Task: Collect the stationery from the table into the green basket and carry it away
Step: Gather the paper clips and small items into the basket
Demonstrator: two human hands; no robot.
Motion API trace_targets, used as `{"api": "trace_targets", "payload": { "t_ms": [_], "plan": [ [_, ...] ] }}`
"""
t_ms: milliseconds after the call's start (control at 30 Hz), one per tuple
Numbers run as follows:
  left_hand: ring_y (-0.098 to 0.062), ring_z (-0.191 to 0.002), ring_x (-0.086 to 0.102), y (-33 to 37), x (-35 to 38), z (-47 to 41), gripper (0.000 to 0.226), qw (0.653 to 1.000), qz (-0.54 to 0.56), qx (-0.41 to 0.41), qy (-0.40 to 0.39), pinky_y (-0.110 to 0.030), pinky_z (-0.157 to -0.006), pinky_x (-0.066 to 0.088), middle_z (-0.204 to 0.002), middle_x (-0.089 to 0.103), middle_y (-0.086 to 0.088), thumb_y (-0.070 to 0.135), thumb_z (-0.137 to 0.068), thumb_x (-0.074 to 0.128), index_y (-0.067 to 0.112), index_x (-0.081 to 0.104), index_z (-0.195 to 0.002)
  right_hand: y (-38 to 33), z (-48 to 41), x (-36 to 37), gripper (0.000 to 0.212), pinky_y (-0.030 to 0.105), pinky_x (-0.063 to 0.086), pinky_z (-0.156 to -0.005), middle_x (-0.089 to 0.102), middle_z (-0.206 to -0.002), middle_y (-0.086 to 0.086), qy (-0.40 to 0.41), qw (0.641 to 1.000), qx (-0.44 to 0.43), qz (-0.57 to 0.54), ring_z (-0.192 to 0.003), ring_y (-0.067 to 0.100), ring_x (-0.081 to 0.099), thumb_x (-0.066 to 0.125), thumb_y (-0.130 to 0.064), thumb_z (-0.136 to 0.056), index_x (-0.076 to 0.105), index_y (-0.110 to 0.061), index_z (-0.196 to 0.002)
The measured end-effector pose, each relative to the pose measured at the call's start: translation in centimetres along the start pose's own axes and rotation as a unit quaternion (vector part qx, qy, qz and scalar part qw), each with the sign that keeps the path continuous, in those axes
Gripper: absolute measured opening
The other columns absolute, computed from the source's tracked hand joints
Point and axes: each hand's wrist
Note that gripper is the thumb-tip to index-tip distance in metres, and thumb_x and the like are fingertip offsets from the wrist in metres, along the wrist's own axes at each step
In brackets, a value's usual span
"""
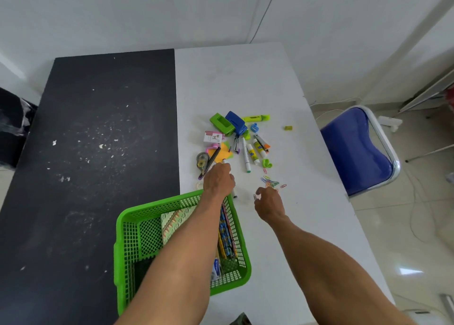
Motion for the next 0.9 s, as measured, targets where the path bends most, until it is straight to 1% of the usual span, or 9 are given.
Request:
{"api": "trace_targets", "payload": {
  "t_ms": [100, 200, 300, 400, 600, 700, 800, 900],
  "plan": [
    [-0.03, -0.11, 0.059, -0.1, 0.7, -1.0, 0.027, 1.0, -0.003, 0.0, -0.013, -0.037, -0.082, 0.049, -0.12, 0.062, -0.013, 0.019, -0.096, 0.05, 0.006, 0.063, -0.116, 0.2, -0.9, 0.5, 0.023, 0.035, 0.048, -0.086, 0.059, -0.118, 0.016, -0.001, 1.0, 0.007, 0.012, -0.107, 0.033, 0.057, 0.054, -0.011, -0.092, 0.066, -0.009, -0.111],
    [-0.03, -0.11, 0.059, -0.5, 1.2, -1.7, 0.028, 1.0, -0.011, -0.004, -0.023, -0.037, -0.083, 0.049, -0.12, 0.063, -0.013, 0.02, -0.096, 0.05, 0.006, 0.063, -0.116, 0.1, -1.7, 1.0, 0.019, 0.034, 0.051, -0.076, 0.064, -0.106, 0.016, 0.002, 1.0, 0.005, 0.01, -0.095, 0.032, 0.061, 0.052, -0.011, -0.093, 0.068, -0.005, -0.101],
    [-0.03, -0.108, 0.059, -1.1, 1.6, -2.1, 0.027, 0.999, -0.02, -0.012, -0.032, -0.038, -0.084, 0.05, -0.118, 0.063, -0.013, 0.02, -0.097, 0.049, 0.006, 0.064, -0.115, 0.0, -2.0, 1.6, 0.019, 0.031, 0.046, -0.069, 0.065, -0.099, 0.015, 0.013, 0.999, 0.003, 0.036, -0.09, 0.031, 0.062, 0.048, -0.003, -0.091, 0.067, -0.003, -0.095],
    [-0.03, -0.106, 0.059, -1.5, 1.6, -2.3, 0.026, 0.999, -0.017, -0.019, -0.027, -0.039, -0.084, 0.051, -0.116, 0.063, -0.013, 0.019, -0.096, 0.048, 0.006, 0.064, -0.113, -0.3, -1.9, 1.9, 0.025, 0.031, 0.045, -0.068, 0.065, -0.096, 0.013, 0.02, 0.996, 0.0, 0.082, -0.088, 0.03, 0.063, 0.045, 0.008, -0.086, 0.065, -0.004, -0.093],
    [-0.032, -0.103, 0.06, -1.4, 1.0, -2.2, 0.025, 1.0, -0.015, -0.025, 0.001, -0.039, -0.084, 0.049, -0.115, 0.062, -0.013, 0.018, -0.096, 0.049, 0.006, 0.064, -0.112, -0.5, -2.1, 1.8, 0.019, 0.031, 0.038, -0.062, 0.065, -0.095, 0.015, 0.015, 0.992, -0.006, 0.126, -0.086, 0.033, 0.064, 0.044, 0.003, -0.086, 0.057, -0.006, -0.097],
    [-0.032, -0.101, 0.06, -1.4, 0.6, -1.6, 0.024, 1.0, -0.01, -0.024, 0.015, -0.04, -0.087, 0.049, -0.113, 0.062, -0.012, 0.017, -0.096, 0.048, 0.006, 0.063, -0.111, 0.0, -1.6, 1.8, 0.023, 0.031, 0.042, -0.065, 0.066, -0.097, 0.015, 0.015, 0.994, -0.001, 0.105, -0.087, 0.033, 0.063, 0.046, 0.006, -0.083, 0.058, -0.005, -0.1],
    [-0.032, -0.1, 0.06, -1.4, 0.1, -0.6, 0.023, 0.999, -0.016, -0.024, 0.03, -0.041, -0.086, 0.048, -0.113, 0.062, -0.012, 0.018, -0.097, 0.048, 0.006, 0.063, -0.109, 0.3, -0.8, 1.5, 0.028, 0.031, 0.048, -0.073, 0.067, -0.101, 0.016, 0.017, 0.998, 0.033, 0.053, -0.093, 0.033, 0.063, 0.051, 0.003, -0.083, 0.063, -0.006, -0.106],
    [-0.032, -0.1, 0.06, -1.6, -0.4, 0.8, 0.023, 0.999, -0.016, -0.027, 0.043, -0.041, -0.086, 0.048, -0.112, 0.062, -0.012, 0.019, -0.097, 0.048, 0.007, 0.063, -0.11, 0.1, 0.2, 0.7, 0.021, 0.031, 0.048, -0.072, 0.067, -0.097, 0.014, 0.01, 0.999, 0.034, 0.012, -0.089, 0.032, 0.062, 0.055, -0.001, -0.08, 0.067, -0.003, -0.097]
  ]
}}
Point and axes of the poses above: each hand's wrist, its own z-axis away from the middle knuckle, its own x-axis out of the palm, y = z × x
